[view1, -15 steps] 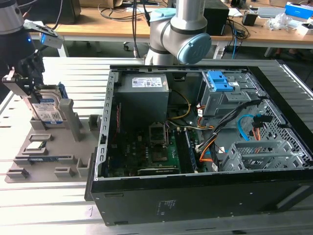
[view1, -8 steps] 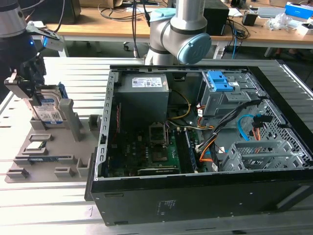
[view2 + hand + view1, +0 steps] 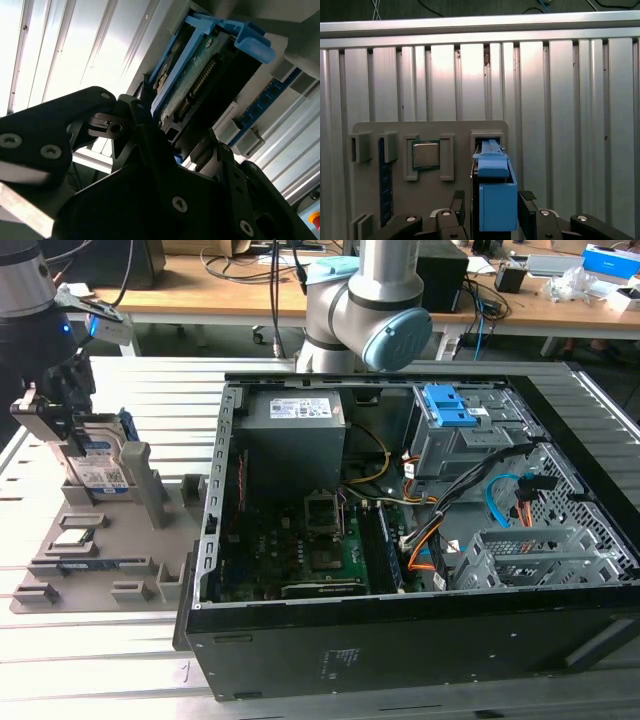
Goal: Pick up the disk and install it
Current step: 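Pick up the disk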
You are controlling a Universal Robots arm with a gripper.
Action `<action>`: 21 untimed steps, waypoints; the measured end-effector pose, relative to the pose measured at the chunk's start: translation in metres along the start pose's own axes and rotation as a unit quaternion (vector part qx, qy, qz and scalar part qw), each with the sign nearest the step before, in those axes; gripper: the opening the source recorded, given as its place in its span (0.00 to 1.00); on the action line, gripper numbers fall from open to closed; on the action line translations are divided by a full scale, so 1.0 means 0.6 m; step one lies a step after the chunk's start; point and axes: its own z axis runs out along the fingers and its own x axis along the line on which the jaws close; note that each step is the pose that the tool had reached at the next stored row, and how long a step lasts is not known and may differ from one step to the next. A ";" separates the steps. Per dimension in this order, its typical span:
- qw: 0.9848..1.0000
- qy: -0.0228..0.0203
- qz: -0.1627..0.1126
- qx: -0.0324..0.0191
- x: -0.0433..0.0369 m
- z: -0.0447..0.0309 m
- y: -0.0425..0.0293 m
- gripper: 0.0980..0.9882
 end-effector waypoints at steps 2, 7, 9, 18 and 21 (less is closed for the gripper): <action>1.000 -0.002 0.000 0.000 0.000 0.000 0.000 0.50; 1.000 -0.003 0.000 0.000 0.000 0.000 0.000 0.50; 1.000 -0.003 0.000 0.000 0.000 0.000 0.000 0.50; 1.000 -0.004 0.000 0.000 0.000 0.000 0.000 0.30; 1.000 -0.004 0.000 0.000 0.000 0.000 0.000 0.30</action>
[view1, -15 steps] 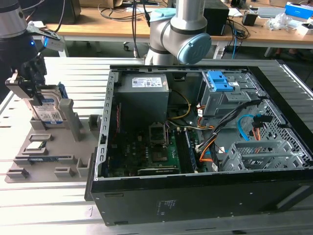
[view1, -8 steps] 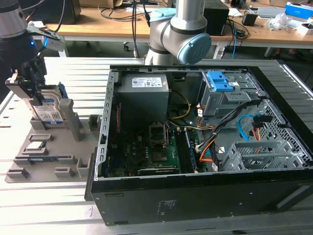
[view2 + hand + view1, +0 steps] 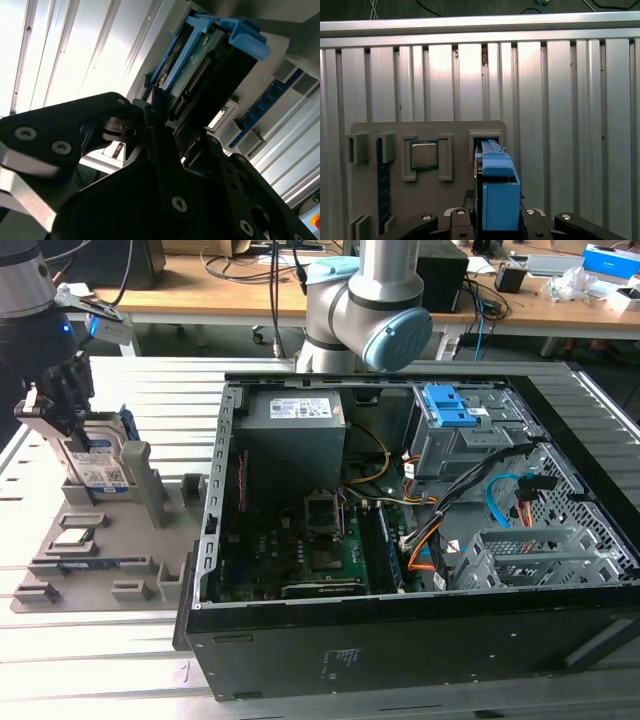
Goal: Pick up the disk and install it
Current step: 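Pick up the disk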
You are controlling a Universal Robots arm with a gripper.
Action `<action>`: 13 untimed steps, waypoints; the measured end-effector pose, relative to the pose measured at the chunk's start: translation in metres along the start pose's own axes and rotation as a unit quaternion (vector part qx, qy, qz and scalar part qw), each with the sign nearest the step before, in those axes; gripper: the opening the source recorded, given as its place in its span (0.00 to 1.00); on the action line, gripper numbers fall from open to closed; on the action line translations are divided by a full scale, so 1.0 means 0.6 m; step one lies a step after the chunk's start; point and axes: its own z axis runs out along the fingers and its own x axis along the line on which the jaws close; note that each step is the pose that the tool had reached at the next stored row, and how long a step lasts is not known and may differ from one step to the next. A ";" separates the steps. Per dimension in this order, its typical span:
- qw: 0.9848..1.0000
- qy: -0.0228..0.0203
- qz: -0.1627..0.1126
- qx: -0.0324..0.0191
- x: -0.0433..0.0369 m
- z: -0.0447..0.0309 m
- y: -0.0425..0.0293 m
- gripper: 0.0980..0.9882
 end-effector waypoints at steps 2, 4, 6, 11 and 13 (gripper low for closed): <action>1.000 0.000 0.000 0.000 0.000 0.000 0.000 0.30; 1.000 0.000 0.000 0.000 0.000 0.000 0.000 0.30; 1.000 -0.001 0.000 0.000 0.000 0.000 0.000 0.30; 1.000 -0.001 0.000 0.000 0.000 0.000 0.000 0.30; 1.000 -0.001 0.000 0.000 0.000 0.000 0.000 0.30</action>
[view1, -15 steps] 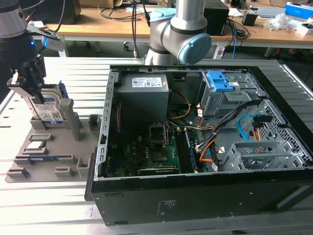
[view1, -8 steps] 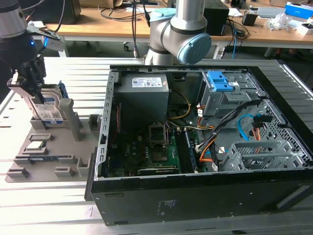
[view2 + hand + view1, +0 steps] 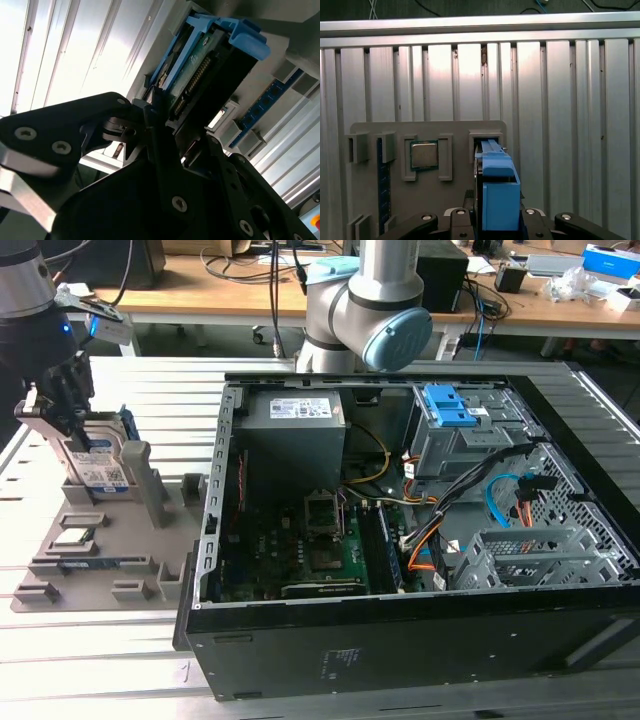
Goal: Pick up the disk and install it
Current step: 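Pick up the disk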
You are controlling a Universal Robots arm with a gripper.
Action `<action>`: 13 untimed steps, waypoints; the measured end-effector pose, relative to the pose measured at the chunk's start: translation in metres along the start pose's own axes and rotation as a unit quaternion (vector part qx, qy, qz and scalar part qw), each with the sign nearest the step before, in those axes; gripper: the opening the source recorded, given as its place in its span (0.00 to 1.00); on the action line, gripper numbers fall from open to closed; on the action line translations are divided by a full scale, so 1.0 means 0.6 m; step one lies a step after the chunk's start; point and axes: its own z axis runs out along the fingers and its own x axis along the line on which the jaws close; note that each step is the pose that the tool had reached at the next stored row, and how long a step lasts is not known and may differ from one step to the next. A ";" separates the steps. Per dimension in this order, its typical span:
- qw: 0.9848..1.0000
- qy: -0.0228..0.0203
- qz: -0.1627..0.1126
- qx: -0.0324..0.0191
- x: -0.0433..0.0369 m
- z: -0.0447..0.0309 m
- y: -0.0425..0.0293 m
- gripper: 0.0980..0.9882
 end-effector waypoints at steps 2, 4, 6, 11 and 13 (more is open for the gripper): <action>1.000 0.000 0.000 0.000 0.000 0.000 0.000 0.30; 1.000 0.000 0.000 0.000 0.000 0.000 0.000 0.30; 1.000 0.000 0.000 0.000 0.000 -0.002 0.000 0.30; 1.000 0.000 0.000 0.000 0.000 -0.014 0.000 0.30; 1.000 0.000 0.000 0.000 0.000 -0.024 0.000 0.30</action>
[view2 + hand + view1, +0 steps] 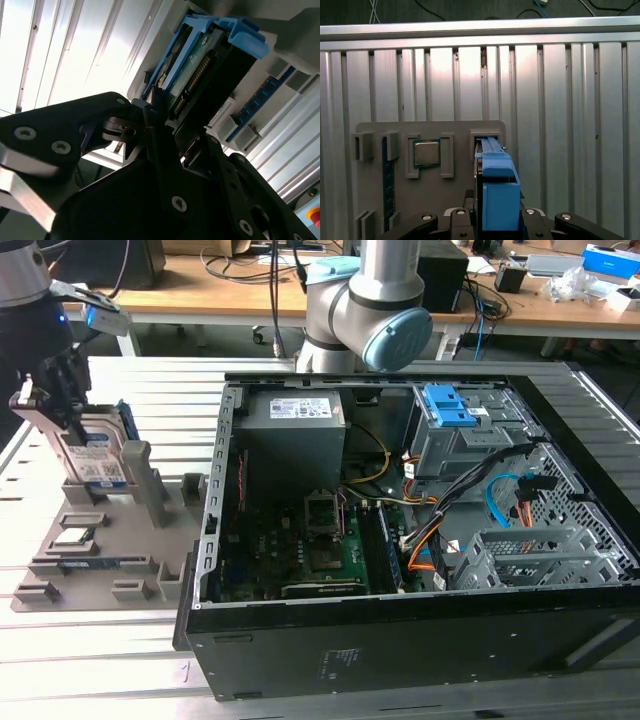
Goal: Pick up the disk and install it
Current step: 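Pick up the disk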
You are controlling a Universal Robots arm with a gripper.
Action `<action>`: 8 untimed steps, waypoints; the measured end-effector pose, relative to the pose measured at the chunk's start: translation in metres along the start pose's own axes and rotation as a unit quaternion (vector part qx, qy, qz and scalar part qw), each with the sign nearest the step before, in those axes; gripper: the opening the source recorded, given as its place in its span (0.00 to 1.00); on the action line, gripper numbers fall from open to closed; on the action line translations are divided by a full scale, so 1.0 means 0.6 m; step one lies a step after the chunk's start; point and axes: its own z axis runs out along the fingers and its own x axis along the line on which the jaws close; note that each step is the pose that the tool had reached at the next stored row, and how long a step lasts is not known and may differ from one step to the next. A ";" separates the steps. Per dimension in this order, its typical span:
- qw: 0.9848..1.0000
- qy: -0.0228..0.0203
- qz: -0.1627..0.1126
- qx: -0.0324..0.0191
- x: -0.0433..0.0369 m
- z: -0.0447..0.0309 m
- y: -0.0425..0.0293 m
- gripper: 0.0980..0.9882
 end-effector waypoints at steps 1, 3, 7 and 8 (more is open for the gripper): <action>1.000 0.000 0.000 0.000 0.000 -0.005 0.000 0.30; 1.000 0.000 0.000 0.000 0.000 -0.016 0.000 0.30; 1.000 0.000 0.000 0.000 0.000 -0.033 0.000 0.30; 1.000 0.000 0.000 0.000 0.000 -0.037 0.000 0.30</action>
